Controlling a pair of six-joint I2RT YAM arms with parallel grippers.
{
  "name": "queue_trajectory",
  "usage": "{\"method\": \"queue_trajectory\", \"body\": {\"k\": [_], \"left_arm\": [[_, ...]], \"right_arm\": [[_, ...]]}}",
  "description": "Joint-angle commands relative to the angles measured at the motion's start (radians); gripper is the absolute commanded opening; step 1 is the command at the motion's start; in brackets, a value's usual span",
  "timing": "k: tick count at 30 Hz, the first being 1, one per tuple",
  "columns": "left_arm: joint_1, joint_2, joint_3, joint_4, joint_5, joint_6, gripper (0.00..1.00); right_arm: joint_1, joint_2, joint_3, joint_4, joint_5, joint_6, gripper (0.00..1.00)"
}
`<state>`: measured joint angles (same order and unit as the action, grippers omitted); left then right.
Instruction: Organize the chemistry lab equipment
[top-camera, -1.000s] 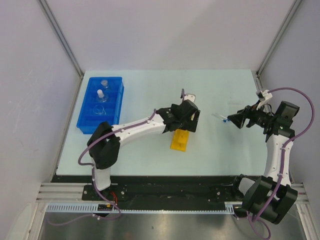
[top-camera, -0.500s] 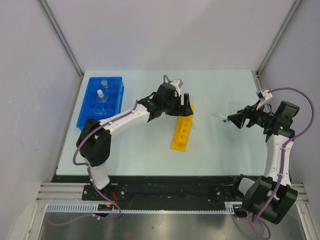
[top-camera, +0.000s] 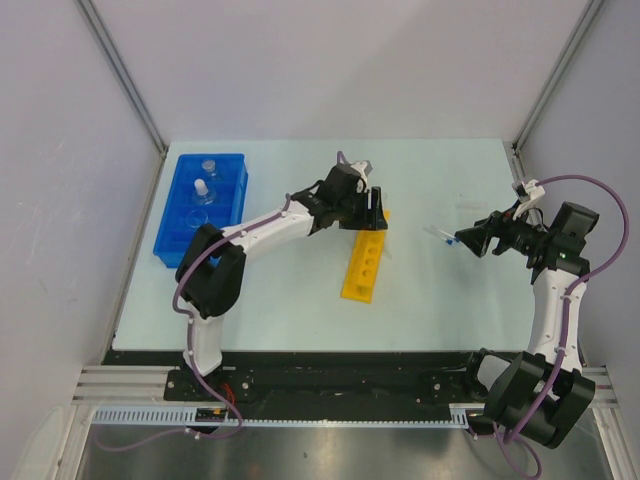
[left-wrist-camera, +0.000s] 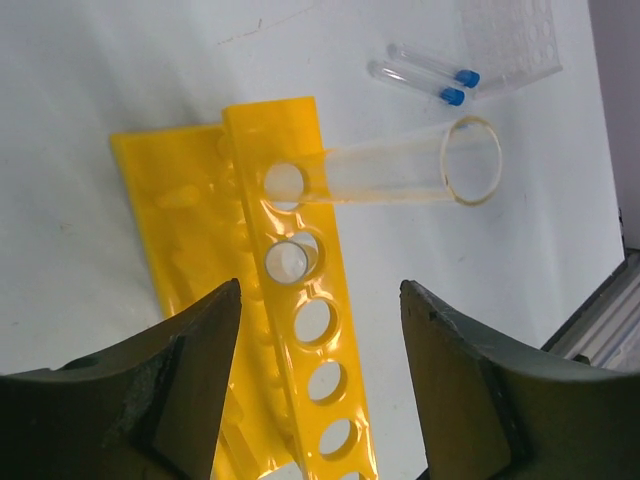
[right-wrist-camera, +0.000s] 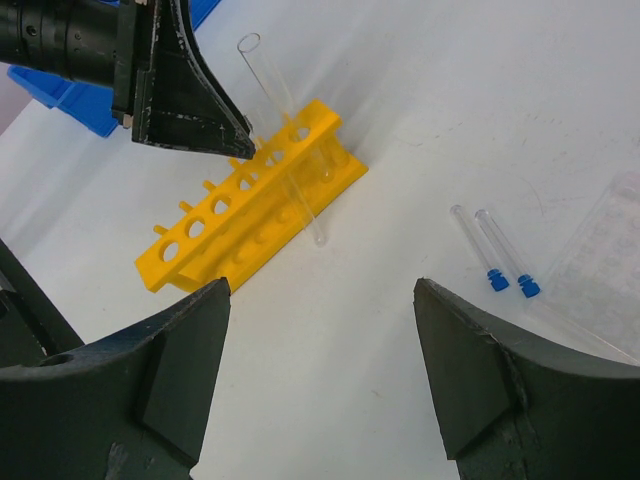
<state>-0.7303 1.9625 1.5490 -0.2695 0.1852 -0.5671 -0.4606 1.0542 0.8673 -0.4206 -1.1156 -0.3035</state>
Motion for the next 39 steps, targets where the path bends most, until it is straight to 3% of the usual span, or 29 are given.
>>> {"method": "queue_trajectory", "body": {"k": [1,26,39], "left_arm": [[0.003,0.022,0.091,-0.046,-0.064,0.033,0.68],[0.003,0.059,0.152,-0.057,-0.075,0.05,0.26],[0.003,-0.011,0.14,-0.046,-0.144,0.102,0.2]], "right_arm": [[-0.006,-0.019,0.002,0.017,-0.026,0.006,0.79],[-0.006,-0.022,0.004,0.019,-0.018,0.003,0.79],[-0.006,-0.023,0.002,0.017,-0.018,0.003,0.79]]}}
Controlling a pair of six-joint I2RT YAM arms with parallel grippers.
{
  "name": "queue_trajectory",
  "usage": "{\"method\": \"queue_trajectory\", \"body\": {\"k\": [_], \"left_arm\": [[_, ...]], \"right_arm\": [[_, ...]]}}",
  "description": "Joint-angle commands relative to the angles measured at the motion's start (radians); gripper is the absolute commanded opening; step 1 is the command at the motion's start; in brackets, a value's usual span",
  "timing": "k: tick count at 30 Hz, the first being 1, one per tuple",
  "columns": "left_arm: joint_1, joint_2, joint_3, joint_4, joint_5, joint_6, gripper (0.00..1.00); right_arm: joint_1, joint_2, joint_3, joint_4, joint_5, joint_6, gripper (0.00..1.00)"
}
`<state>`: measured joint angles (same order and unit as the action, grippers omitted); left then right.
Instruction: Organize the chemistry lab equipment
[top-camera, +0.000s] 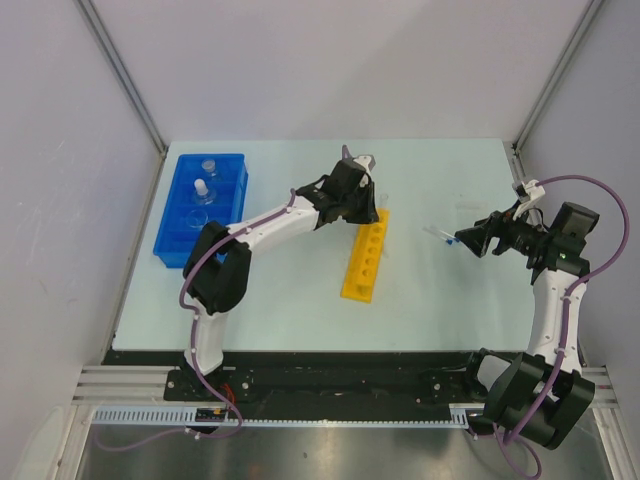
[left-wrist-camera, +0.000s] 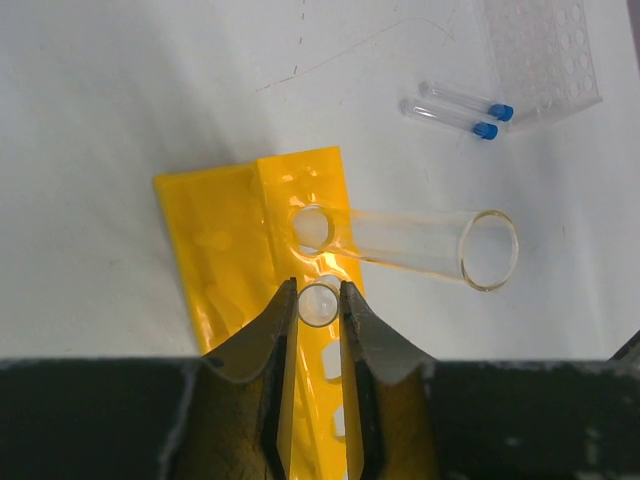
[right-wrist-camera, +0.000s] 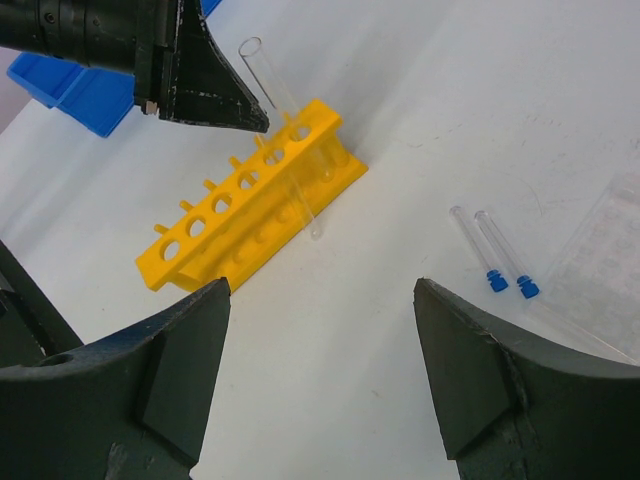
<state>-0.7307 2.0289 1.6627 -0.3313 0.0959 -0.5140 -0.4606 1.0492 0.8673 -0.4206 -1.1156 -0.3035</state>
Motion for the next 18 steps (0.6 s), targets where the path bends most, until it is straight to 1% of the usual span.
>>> {"method": "queue_trajectory", "body": {"k": [1,13,14,18], "left_arm": [[0.004,-0.087,0.026,0.015,-0.062,0.058,0.2],[0.002,-0.139,0.032,0.031,-0.096,0.115,0.2],[0.002,-0.144,0.034,0.032,-0.128,0.12,0.2],[-0.004,-0.148,0.048,0.025,-0.163,0.167,0.2]], "right_arm": [[-0.006,-0.02,0.002,0.017,-0.018,0.003,0.79],[-0.006,-0.014,0.004,0.017,-0.016,0.001,0.79],[-0.006,-0.015,0.002,0.019,-0.016,0.003,0.79],[-0.006,-0.012,0.002,0.017,-0.016,0.001,0.79]]}}
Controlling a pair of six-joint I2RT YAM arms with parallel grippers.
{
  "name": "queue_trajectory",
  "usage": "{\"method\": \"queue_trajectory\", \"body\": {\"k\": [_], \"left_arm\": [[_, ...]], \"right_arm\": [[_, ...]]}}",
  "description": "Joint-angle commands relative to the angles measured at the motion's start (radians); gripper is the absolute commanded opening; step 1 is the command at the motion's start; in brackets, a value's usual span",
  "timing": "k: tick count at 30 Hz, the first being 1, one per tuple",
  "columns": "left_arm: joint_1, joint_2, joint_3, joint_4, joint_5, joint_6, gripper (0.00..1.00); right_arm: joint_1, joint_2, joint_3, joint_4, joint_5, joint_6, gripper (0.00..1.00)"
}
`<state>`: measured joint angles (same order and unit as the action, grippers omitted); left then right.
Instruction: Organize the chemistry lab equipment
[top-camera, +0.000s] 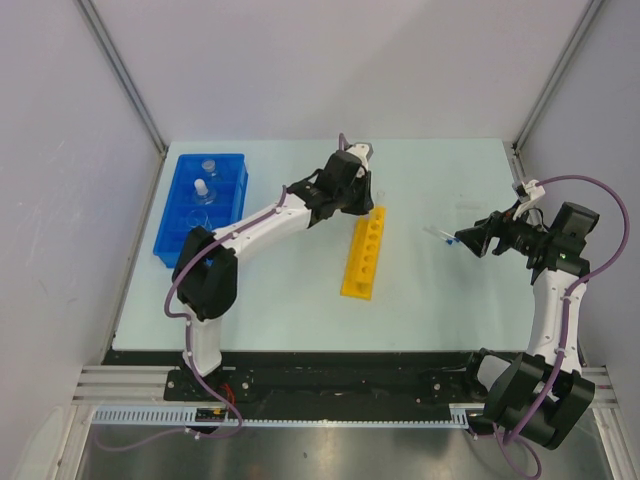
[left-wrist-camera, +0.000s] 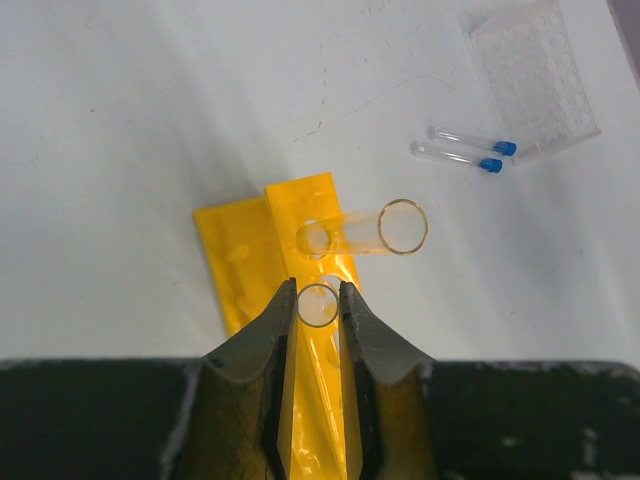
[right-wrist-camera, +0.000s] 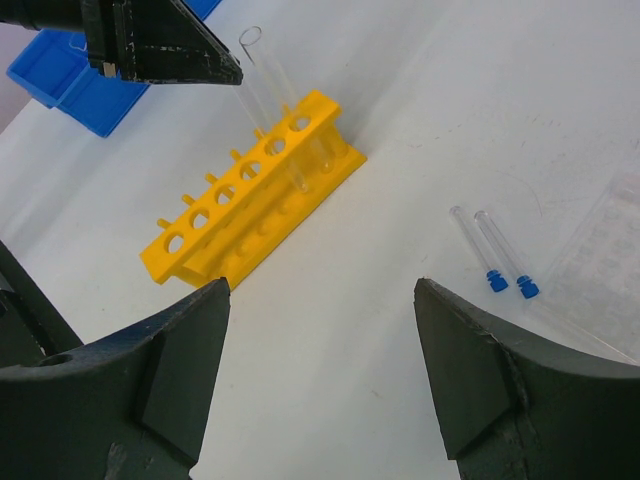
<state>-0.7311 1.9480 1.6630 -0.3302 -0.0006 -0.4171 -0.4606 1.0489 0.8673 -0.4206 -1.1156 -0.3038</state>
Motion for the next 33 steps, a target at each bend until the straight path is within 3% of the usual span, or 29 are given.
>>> {"method": "queue_trajectory", "body": {"k": [1,16,33], "left_arm": [[-0.011,-0.067,0.049,0.022,-0.073,0.08,0.2],[-0.1,-0.026,0.07,0.022,-0.254,0.258,0.21],[-0.114,0.02,0.044,0.039,-0.239,0.267,0.25]], "right_arm": [[-0.006,-0.013,0.002,0.017,-0.016,0.0,0.79],[-0.006,-0.012,0.002,0.017,-0.015,0.0,0.79],[-0.006,-0.015,0.002,0.017,-0.015,0.002,0.79]]}}
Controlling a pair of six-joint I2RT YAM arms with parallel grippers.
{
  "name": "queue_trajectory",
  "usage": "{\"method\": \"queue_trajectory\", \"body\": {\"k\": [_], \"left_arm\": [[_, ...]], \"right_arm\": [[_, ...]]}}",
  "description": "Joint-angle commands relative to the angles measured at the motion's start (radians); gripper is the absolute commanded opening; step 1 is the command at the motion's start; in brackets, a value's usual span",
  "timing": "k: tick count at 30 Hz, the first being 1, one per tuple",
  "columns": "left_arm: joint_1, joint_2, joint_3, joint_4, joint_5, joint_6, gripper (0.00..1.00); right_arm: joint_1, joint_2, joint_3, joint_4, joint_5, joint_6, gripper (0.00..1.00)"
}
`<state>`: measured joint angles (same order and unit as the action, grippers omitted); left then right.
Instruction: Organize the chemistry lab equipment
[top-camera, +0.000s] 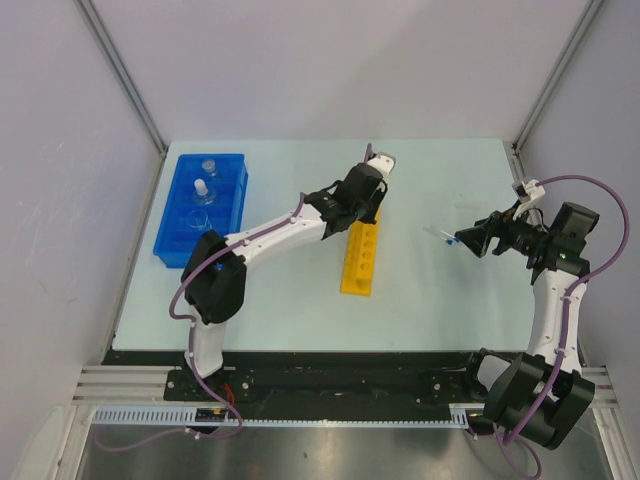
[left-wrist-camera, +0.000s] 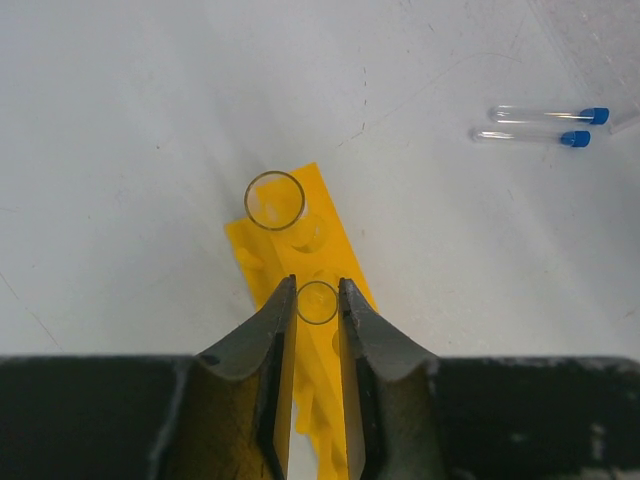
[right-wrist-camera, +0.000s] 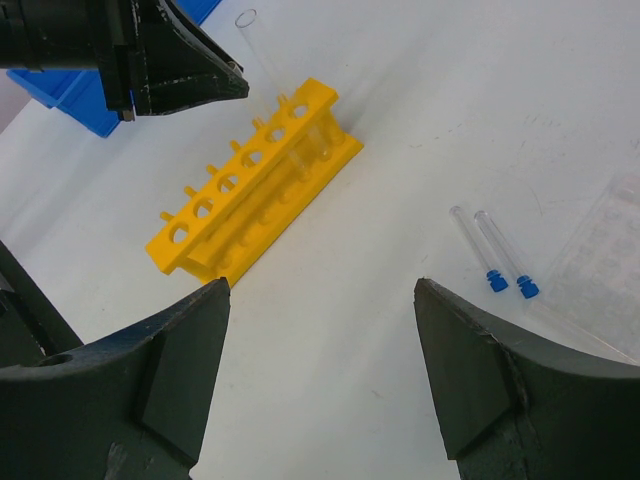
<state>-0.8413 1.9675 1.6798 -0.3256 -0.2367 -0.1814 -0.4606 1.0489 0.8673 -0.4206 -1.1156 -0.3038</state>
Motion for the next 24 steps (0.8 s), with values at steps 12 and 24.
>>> {"method": "queue_trajectory", "body": {"k": [12,24], "left_arm": [[-0.004,0.03,0.026,0.026,-0.001,0.026,0.33],[-0.004,-0.05,0.006,0.022,-0.007,-0.007,0.7]], "right_arm": [[-0.006,-0.016,0.004,0.016,-0.013,0.0,0.79],[-0.006,-0.018,0.002,0.019,-0.015,0.0,0.79]]}}
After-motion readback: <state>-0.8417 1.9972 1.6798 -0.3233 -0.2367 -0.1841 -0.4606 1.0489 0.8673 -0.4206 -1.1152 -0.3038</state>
